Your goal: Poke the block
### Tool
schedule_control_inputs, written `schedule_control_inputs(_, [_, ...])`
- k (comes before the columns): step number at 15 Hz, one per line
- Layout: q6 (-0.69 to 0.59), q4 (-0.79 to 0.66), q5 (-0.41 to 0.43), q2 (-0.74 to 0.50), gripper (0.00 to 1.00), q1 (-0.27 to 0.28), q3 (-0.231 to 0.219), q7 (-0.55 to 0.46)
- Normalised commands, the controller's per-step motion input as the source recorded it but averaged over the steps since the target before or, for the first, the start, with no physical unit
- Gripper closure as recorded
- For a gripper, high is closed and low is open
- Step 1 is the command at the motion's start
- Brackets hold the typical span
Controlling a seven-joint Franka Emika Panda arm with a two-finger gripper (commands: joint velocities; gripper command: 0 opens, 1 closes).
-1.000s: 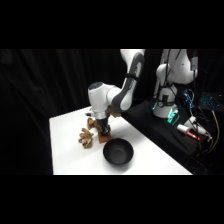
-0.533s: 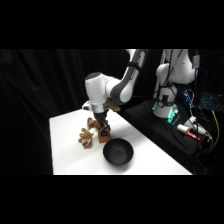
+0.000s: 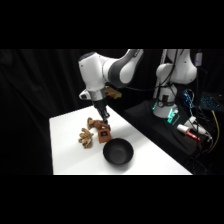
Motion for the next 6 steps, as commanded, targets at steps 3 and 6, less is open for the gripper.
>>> schedule_control_inputs(3, [-0.37, 0.11, -0.035, -0.23, 1.0, 0.016, 0.012, -0.02])
schedule_control_inputs(6, [-0.26, 0.08, -0.028, -0.18, 1.0, 0.01, 0.01, -0.03])
